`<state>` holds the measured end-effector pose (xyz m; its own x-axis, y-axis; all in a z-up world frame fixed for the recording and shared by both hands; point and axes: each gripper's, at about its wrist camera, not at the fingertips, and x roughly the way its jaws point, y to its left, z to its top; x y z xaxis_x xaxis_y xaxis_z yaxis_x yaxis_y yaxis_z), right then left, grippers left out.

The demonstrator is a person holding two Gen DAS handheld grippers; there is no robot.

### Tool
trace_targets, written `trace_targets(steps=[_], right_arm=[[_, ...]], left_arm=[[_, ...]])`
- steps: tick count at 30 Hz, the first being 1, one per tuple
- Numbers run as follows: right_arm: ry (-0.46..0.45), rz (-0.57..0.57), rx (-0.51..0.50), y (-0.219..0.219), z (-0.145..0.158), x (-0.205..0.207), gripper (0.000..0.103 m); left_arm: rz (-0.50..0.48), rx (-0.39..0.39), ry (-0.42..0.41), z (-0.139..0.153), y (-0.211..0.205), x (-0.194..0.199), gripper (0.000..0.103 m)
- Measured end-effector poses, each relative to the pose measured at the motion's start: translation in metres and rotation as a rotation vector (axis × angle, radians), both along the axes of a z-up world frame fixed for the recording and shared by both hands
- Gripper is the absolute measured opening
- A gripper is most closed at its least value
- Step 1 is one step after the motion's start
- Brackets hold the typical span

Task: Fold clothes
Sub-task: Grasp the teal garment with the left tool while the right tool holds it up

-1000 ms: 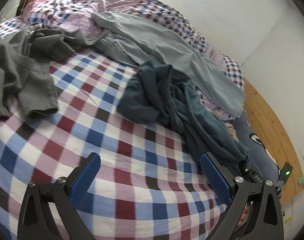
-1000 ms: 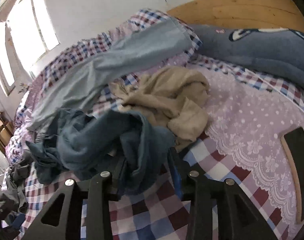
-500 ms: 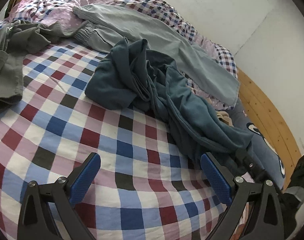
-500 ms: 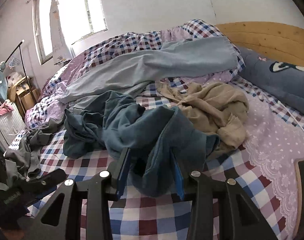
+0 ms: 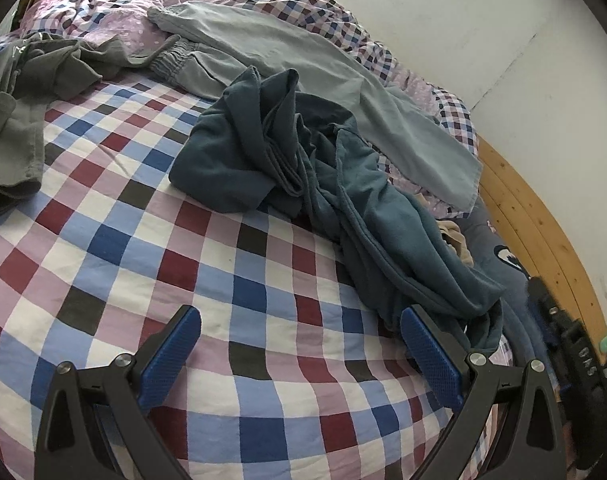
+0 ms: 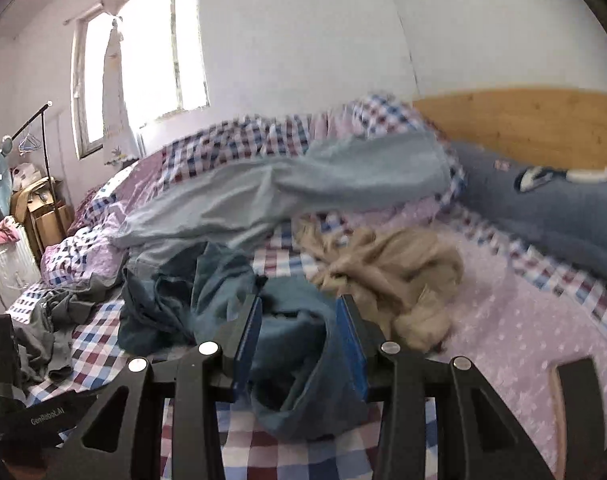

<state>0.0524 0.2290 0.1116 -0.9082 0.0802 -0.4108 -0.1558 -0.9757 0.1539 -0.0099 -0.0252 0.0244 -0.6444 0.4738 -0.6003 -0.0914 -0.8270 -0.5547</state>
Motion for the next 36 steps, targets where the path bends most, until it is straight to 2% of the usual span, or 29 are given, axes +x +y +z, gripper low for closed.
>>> trace_targets(steps=[2, 5, 7, 10, 12, 15, 17, 23, 29, 36], right_arm=[[-0.039, 0.061, 0.010, -0.005, -0.005, -0.007, 0.042], [-0.067, 0.181, 0.092, -0.030, -0.013, -0.011, 0.040], [-0.086, 0.230, 0.169, -0.048, -0.020, -0.013, 0.036], [-0.107, 0.274, 0.290, -0.069, -0.030, -0.017, 0.035], [-0.113, 0.286, 0.409, -0.082, -0.039, -0.020, 0.035], [-0.102, 0.323, 0.662, -0.104, -0.057, -0.021, 0.035], [-0.090, 0.348, 0.753, -0.112, -0.066, -0.019, 0.034], [-0.068, 0.435, 0.813, -0.134, -0.076, -0.019, 0.033], [-0.130, 0.340, 0.836, -0.121, -0.088, -0.041, 0.028], [-0.188, 0.286, 0.886, -0.114, -0.098, -0.056, 0.028]], left_arm=[[0.002, 0.004, 0.003, 0.001, 0.000, 0.000, 0.102], [0.006, 0.008, 0.004, 0.002, -0.002, 0.001, 0.102], [0.008, 0.015, 0.005, 0.003, -0.004, 0.001, 0.102], [0.013, 0.026, 0.009, 0.005, -0.008, 0.001, 0.102], [0.016, 0.037, 0.010, 0.006, -0.011, 0.001, 0.102], [0.025, 0.052, 0.006, 0.007, -0.017, 0.000, 0.102], [0.033, 0.059, 0.005, 0.008, -0.021, 0.000, 0.102], [0.063, 0.100, -0.002, 0.011, -0.036, -0.003, 0.102], [0.069, 0.106, -0.011, 0.011, -0.045, -0.004, 0.102], [0.054, 0.123, -0.031, 0.007, -0.047, -0.007, 0.102]])
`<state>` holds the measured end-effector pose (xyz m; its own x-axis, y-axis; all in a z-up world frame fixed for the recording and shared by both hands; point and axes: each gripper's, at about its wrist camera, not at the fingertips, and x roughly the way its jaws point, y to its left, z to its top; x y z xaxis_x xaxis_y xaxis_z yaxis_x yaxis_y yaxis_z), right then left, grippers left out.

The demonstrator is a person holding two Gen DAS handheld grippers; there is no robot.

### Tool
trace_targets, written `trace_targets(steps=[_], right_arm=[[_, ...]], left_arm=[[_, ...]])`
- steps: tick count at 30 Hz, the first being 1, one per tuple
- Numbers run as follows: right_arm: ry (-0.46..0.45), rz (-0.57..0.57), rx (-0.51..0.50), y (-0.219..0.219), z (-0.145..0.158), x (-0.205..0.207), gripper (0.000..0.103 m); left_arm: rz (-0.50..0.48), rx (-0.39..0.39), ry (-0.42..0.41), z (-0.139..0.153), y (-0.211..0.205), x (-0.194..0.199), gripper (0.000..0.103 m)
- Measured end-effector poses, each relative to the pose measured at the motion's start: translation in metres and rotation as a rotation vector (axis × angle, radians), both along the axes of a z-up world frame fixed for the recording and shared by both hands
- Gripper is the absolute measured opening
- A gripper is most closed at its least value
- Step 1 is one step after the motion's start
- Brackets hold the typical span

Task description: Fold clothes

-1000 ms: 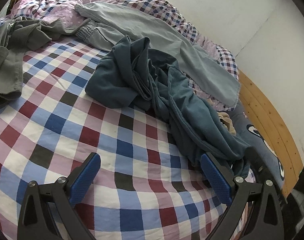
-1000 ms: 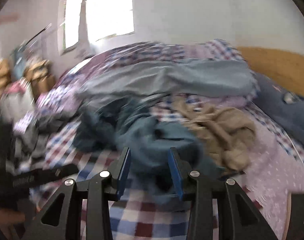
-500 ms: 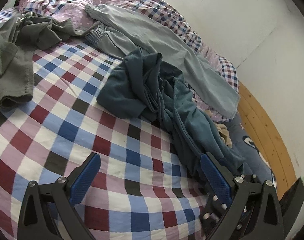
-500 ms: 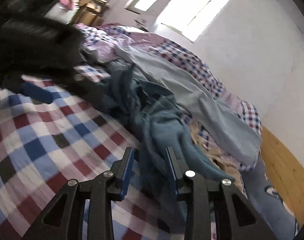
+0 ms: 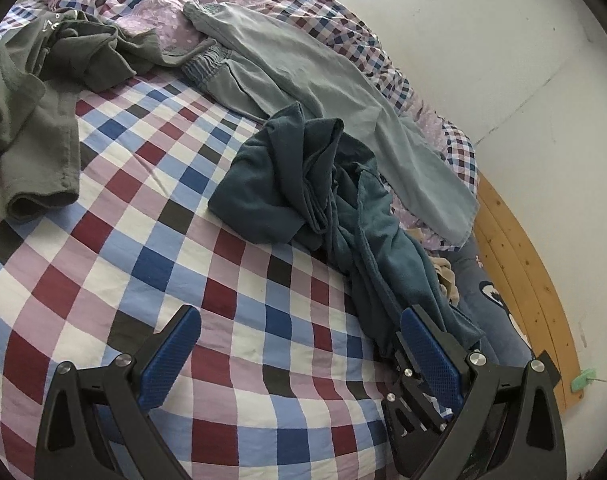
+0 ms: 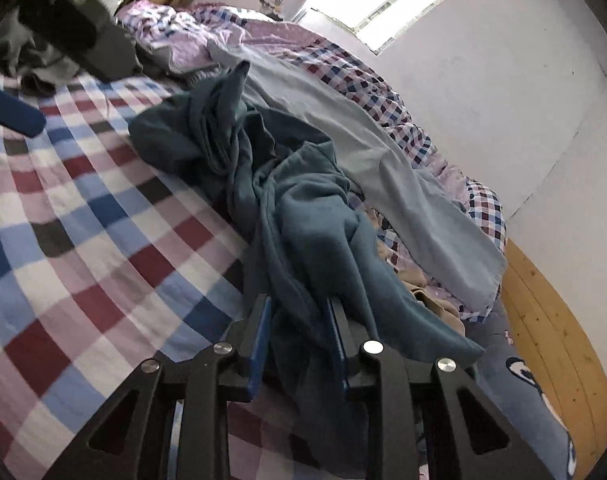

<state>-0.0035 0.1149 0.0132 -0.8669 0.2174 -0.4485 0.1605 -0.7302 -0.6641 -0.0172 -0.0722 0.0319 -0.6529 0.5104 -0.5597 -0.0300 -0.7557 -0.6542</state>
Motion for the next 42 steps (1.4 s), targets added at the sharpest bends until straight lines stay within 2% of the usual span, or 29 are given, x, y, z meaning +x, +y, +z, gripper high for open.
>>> trace_targets(steps=[1, 3, 4, 5, 7, 13, 20, 24, 28, 29, 30, 31, 33, 36, 39, 42], right_arm=[[-0.001, -0.006, 0.006, 0.000, -0.001, -0.001, 0.027], [-0.002, -0.027, 0.004, 0.003, -0.002, -0.005, 0.019], [-0.002, -0.043, 0.000, 0.006, -0.001, -0.007, 0.012], [-0.007, -0.049, -0.014, 0.008, -0.001, -0.010, 0.006], [-0.028, -0.052, -0.080, 0.012, 0.004, -0.012, 0.003], [-0.072, 0.062, -0.284, -0.003, 0.025, 0.001, 0.002], [-0.122, 0.270, -0.447, -0.031, 0.042, 0.030, 0.002], [-0.142, 0.351, -0.470, -0.044, 0.045, 0.041, 0.002], [-0.177, 0.415, -0.501, -0.050, 0.047, 0.049, 0.002], [-0.185, 0.424, -0.501, -0.051, 0.046, 0.050, 0.002], [-0.190, 0.426, -0.499, -0.051, 0.046, 0.050, 0.002], [-0.196, 0.427, -0.497, -0.051, 0.045, 0.051, 0.003], [-0.206, 0.431, -0.493, -0.051, 0.043, 0.052, 0.003], [-0.212, 0.424, -0.480, -0.049, 0.041, 0.056, 0.005], [-0.211, 0.409, -0.460, -0.045, 0.038, 0.057, 0.005], [-0.197, 0.384, -0.458, -0.038, 0.040, 0.058, 0.009]], left_arm=[[-0.004, 0.003, -0.003, -0.001, 0.000, 0.000, 0.102], [-0.013, 0.008, -0.010, -0.002, 0.000, -0.001, 0.102], [-0.018, 0.016, -0.011, -0.002, 0.000, -0.002, 0.102], [-0.022, 0.026, -0.011, -0.002, 0.000, -0.002, 0.102], [-0.031, 0.041, -0.012, -0.002, 0.001, -0.003, 0.102], [-0.051, 0.071, -0.019, -0.003, 0.007, -0.004, 0.102], [-0.098, 0.246, -0.036, -0.008, 0.003, -0.008, 0.102], [-0.138, 0.316, -0.033, -0.007, 0.004, -0.010, 0.102], [-0.187, 0.298, -0.037, -0.005, 0.013, -0.012, 0.100], [-0.196, 0.297, -0.038, -0.005, 0.015, -0.012, 0.093], [-0.194, 0.296, -0.049, -0.006, 0.016, -0.013, 0.078], [-0.193, 0.295, -0.060, -0.007, 0.016, -0.014, 0.070], [-0.177, 0.280, -0.084, -0.011, 0.016, -0.016, 0.038], [-0.147, 0.273, -0.117, -0.018, 0.015, -0.018, 0.021], [-0.130, 0.288, -0.113, -0.018, 0.014, -0.018, 0.014], [-0.120, 0.285, -0.093, -0.014, 0.014, -0.017, 0.011]])
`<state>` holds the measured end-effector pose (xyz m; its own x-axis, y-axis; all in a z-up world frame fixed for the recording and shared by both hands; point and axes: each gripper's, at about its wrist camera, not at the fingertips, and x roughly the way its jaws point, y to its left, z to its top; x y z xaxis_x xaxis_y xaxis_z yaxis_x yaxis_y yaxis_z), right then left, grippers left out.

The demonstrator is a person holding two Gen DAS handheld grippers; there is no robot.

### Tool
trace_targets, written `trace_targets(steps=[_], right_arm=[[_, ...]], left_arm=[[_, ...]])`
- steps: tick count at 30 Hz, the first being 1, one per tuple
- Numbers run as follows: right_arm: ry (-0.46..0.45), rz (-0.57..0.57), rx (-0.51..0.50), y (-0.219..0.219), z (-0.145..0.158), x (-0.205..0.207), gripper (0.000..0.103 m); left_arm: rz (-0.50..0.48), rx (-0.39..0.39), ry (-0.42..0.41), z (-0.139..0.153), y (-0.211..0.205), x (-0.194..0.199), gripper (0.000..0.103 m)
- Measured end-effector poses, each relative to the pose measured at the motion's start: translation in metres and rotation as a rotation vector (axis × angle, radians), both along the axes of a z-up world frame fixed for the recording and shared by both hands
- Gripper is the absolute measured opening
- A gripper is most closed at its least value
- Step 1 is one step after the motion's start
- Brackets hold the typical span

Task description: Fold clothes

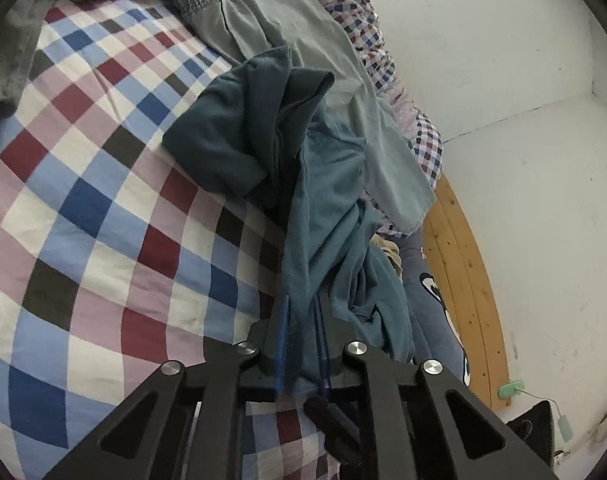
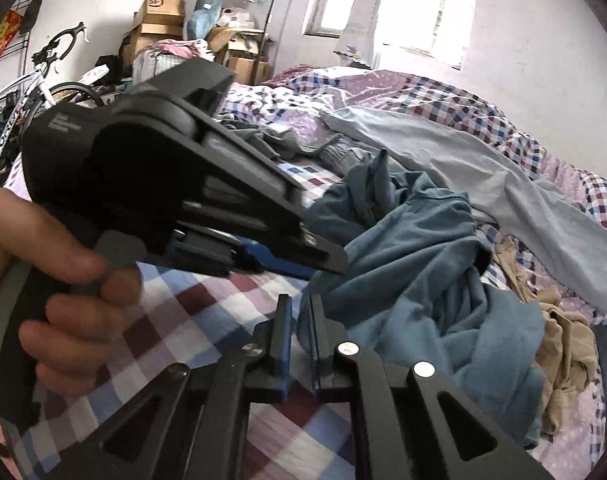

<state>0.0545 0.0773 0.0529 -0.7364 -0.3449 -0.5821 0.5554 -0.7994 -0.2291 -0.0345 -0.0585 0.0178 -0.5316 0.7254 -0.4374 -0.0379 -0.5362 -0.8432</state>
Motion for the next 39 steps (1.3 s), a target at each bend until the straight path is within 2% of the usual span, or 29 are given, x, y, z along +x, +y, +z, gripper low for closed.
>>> trace_targets(steps=[1, 3, 4, 8, 14, 16, 18, 21, 23, 27, 33, 39], right_arm=[[0.008, -0.015, -0.003, 0.003, 0.001, 0.001, 0.013], [0.024, -0.046, -0.009, 0.010, 0.002, 0.002, 0.028], [0.035, -0.061, -0.021, 0.014, 0.005, 0.002, 0.035], [0.053, -0.115, -0.078, 0.032, 0.016, 0.000, 0.041], [0.039, -0.187, -0.121, 0.056, 0.022, -0.010, 0.041], [0.031, -0.214, -0.143, 0.062, 0.023, -0.014, 0.041], [0.031, -0.241, -0.158, 0.068, 0.025, -0.016, 0.041], [0.039, -0.265, -0.178, 0.075, 0.027, -0.018, 0.041], [0.045, -0.284, -0.194, 0.080, 0.029, -0.018, 0.041], [0.044, -0.348, -0.258, 0.098, 0.034, -0.021, 0.041], [0.001, -0.425, -0.389, 0.129, 0.036, -0.027, 0.041], [-0.003, -0.449, -0.425, 0.138, 0.038, -0.028, 0.041]], left_arm=[[0.004, 0.002, 0.005, 0.001, 0.000, 0.000, 0.010], [0.014, 0.003, 0.011, 0.002, -0.002, 0.003, 0.000], [0.022, 0.003, 0.014, 0.003, -0.004, 0.003, 0.000], [0.039, 0.004, 0.021, 0.003, -0.011, 0.003, 0.000], [-0.014, -0.025, -0.042, -0.011, -0.011, 0.002, 0.000], [-0.019, -0.044, -0.055, -0.014, -0.008, 0.002, 0.006], [-0.024, -0.062, -0.069, -0.016, -0.006, 0.002, 0.025], [-0.037, -0.073, -0.062, -0.015, -0.002, 0.003, 0.040], [-0.050, -0.091, -0.053, -0.012, 0.002, 0.004, 0.046], [-0.052, -0.154, -0.062, -0.010, 0.008, 0.006, 0.047], [0.007, -0.193, -0.085, -0.010, 0.002, 0.008, 0.047], [0.001, -0.240, -0.091, -0.012, 0.009, 0.009, 0.047]])
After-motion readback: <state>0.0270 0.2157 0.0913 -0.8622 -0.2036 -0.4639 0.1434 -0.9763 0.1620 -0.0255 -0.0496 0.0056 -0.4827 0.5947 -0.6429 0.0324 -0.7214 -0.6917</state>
